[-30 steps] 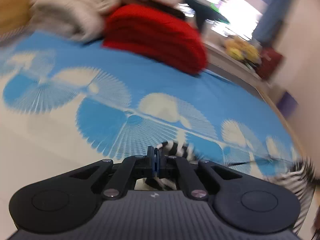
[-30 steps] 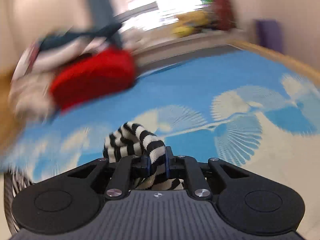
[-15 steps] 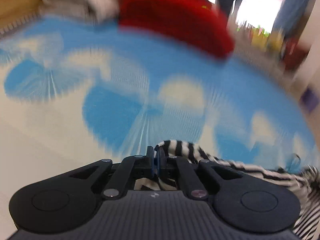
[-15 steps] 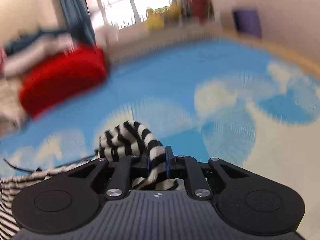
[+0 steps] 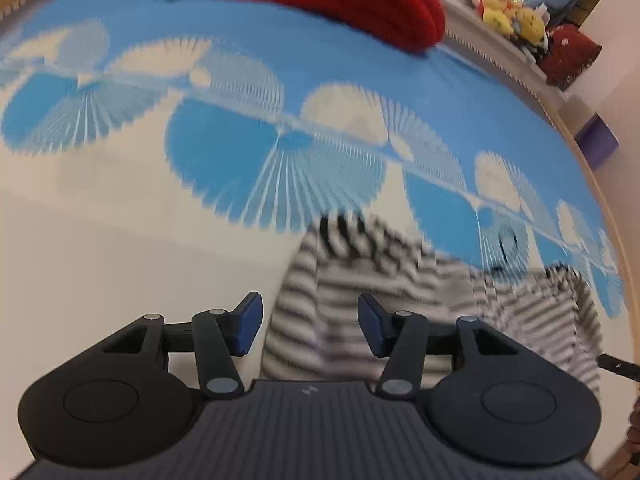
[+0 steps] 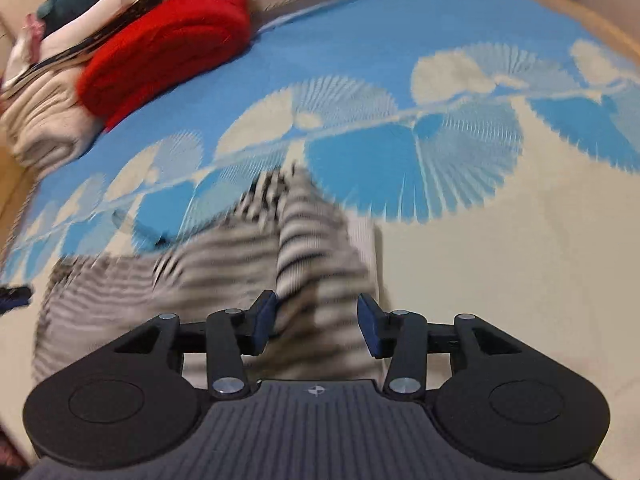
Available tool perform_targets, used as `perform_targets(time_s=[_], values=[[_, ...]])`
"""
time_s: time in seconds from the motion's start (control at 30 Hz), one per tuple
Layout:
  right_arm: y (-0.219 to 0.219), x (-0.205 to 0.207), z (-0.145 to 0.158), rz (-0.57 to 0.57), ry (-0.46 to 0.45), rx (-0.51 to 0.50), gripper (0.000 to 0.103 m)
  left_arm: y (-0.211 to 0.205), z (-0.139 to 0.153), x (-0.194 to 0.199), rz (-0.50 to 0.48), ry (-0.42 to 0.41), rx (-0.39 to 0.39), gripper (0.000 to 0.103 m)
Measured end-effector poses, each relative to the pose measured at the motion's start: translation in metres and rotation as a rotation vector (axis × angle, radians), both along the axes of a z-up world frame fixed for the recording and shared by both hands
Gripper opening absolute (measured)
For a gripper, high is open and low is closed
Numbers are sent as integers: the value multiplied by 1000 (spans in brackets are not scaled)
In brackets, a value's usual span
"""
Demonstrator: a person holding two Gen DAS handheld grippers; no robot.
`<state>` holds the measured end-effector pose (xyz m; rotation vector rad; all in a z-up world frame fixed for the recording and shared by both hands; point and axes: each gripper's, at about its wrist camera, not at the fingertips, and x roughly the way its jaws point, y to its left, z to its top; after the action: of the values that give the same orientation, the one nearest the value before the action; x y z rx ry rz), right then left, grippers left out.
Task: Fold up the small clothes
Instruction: 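Fold the lifted striped layer over the bundle with both grippers and release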
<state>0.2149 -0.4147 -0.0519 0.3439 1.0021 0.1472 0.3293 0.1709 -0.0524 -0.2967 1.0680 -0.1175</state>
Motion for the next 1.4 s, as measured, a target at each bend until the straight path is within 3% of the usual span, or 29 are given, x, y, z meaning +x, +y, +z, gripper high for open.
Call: perform_targets(time_s=[0.13,0.23,0.37,0.4,0.43,0.47,0.5,0.6,0.67,0.73,0.8,0.87,0.9,0.97,1.03,1.13,1.2,1.27,1.3,1.33,1.4], values=[[1,-23,-16,63,86,-22,47,19,-34,-19,0,208,-45,58],[3,-31,-35,69,156,-19,47,23,-50,-33,-2,270,-71,57],[9,-42,-36,50,157,-21,47,11,-64,-46,-52,305,-68,56],[11,-42,-34,50,147,-29,41,4,-65,-49,-81,294,-35,50],[12,-42,-30,52,139,-35,28,0,-64,-52,-105,277,-7,41],[11,-42,-25,51,130,-34,21,-4,-62,-53,-126,264,-1,10],[9,-45,-18,47,115,-18,12,-5,-59,-56,-135,258,-7,6],[-6,-55,14,11,46,48,8,2,-36,-62,-125,227,23,5],[-14,-68,41,1,11,78,8,10,-4,-72,-116,172,-12,2],[-18,-85,62,6,-19,72,7,20,21,-88,-110,113,-6,2],[-24,-106,65,4,14,53,7,32,31,-106,-85,91,-18,2],[-28,-118,44,-8,115,16,7,36,14,-122,-66,126,-22,2],[-28,-120,25,-10,220,-12,7,35,-2,-128,-67,170,-17,2],[-26,-118,7,4,309,-70,7,29,-32,-132,-85,296,44,2],[-27,-115,-1,-18,325,-130,7,17,-29,-132,-138,247,89,3],[-30,-114,7,-44,263,-210,10,10,-19,-134,-149,185,92,11],[-28,-117,23,-65,167,-238,13,-1,-7,-140,-135,117,142,23],[-20,-122,41,-57,42,-211,18,-10,9,-137,-135,38,190,29],[-13,-123,49,-43,-7,-183,26,-15,16,-136,-135,-8,197,32],[-6,-122,53,-25,-39,-166,33,-21,21,-135,-137,-35,188,32],[14,-119,57,26,-89,-175,37,-37,22,-126,-143,-65,139,33]])
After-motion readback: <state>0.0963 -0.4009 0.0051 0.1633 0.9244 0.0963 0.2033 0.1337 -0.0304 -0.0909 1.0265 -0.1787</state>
